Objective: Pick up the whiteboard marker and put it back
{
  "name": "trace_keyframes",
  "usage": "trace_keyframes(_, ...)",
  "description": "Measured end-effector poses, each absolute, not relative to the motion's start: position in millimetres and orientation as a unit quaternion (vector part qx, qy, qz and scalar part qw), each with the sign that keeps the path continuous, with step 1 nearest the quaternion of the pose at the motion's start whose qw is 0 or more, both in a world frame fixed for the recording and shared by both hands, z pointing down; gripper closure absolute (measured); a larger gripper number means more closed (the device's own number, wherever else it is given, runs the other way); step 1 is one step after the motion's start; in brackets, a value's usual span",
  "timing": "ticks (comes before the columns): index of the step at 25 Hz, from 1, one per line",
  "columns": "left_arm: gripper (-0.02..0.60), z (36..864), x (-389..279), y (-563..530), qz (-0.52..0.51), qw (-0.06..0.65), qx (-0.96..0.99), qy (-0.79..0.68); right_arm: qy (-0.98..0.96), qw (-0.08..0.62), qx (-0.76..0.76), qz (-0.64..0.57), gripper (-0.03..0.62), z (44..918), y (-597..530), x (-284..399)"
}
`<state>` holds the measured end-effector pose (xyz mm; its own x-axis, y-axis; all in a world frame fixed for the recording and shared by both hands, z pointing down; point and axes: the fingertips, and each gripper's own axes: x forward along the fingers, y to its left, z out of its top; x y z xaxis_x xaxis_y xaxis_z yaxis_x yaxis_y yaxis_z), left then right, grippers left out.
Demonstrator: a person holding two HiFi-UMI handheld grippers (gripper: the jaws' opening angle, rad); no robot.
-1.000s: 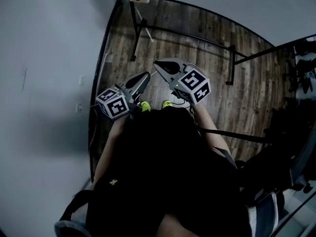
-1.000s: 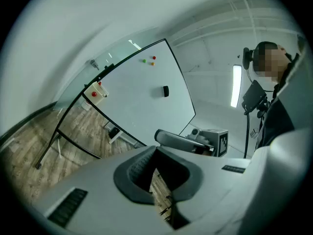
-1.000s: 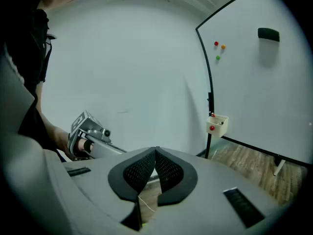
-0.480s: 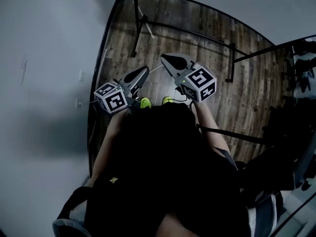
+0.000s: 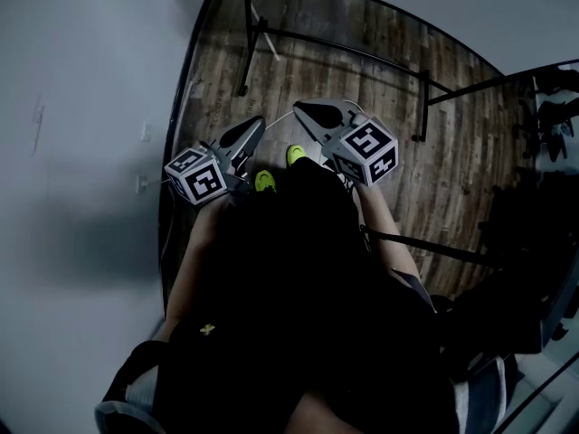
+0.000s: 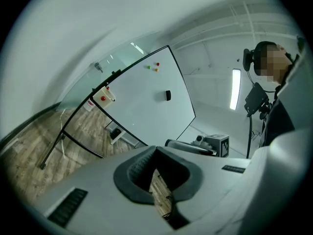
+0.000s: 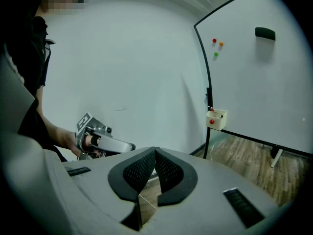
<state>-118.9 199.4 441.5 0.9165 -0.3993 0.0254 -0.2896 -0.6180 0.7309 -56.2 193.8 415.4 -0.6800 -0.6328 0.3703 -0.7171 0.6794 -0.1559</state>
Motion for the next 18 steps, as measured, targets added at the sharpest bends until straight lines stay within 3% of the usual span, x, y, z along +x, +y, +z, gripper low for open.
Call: trace_keyframes(18, 0.577, 452, -107, 122, -0.063, 0.406, 0.879, -0.242, -0.924, 0.15, 0.305, 0.174, 0.594, 438, 105, -50)
